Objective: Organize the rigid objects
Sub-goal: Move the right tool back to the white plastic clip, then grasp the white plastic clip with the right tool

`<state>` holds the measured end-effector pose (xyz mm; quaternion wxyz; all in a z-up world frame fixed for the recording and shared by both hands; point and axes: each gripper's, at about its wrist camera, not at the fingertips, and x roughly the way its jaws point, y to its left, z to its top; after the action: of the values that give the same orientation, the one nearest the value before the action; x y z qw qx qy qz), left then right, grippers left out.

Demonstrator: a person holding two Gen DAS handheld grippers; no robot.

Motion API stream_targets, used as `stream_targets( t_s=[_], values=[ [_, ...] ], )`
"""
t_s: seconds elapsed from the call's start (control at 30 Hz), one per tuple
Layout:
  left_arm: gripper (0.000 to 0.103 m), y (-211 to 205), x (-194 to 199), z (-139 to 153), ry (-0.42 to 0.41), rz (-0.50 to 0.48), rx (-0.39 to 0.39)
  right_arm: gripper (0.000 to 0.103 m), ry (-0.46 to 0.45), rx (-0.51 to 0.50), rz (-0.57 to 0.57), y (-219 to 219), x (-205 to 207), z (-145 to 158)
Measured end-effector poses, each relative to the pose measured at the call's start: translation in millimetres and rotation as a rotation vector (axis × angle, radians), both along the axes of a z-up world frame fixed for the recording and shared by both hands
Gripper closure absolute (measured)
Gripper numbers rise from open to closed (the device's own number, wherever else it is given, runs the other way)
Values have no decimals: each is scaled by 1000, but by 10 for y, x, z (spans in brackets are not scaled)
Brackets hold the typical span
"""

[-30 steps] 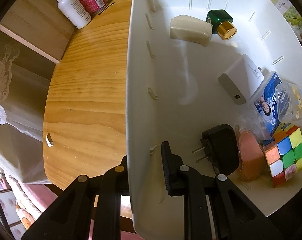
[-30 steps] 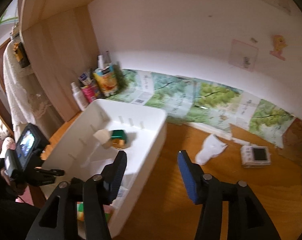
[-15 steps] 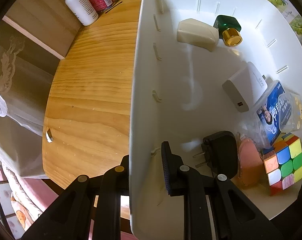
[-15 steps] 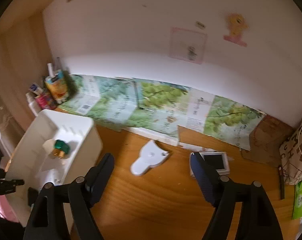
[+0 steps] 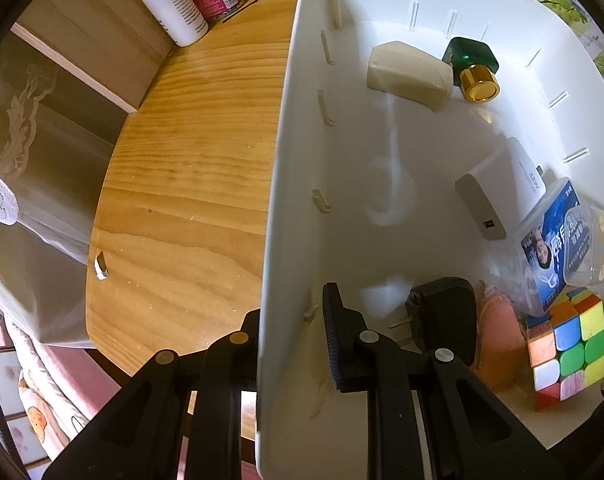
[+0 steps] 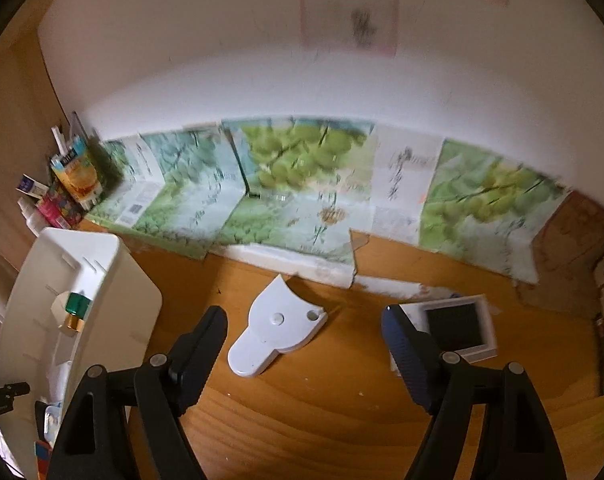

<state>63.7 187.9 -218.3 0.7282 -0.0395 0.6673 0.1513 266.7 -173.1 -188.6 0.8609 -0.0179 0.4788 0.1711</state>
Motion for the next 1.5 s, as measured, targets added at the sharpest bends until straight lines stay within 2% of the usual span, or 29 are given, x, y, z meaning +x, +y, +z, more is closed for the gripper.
stream_targets(
  t_s=[0.27,0.63,0.87,0.97,1.2,1.5],
  values=[
    [82,37,86,-32,14,7,3,23,108,4,-10,173,172,-361],
    [82,45,173,-29,23,9,7,23,178,-49,-11,350,260,-625],
    [82,44,246,-30,28,5,9,23,155,-115,28,468,246,-645],
    [82,39,258,-32,26,1,9,31,138,-152,31,493,244,-648],
    [82,4,241,-14,21,-8,9,46,144,-133,33,458,220,-607],
    [82,-12,227,-2,7,-34,0,46,169,-106,35,488,59,-501]
  ],
)
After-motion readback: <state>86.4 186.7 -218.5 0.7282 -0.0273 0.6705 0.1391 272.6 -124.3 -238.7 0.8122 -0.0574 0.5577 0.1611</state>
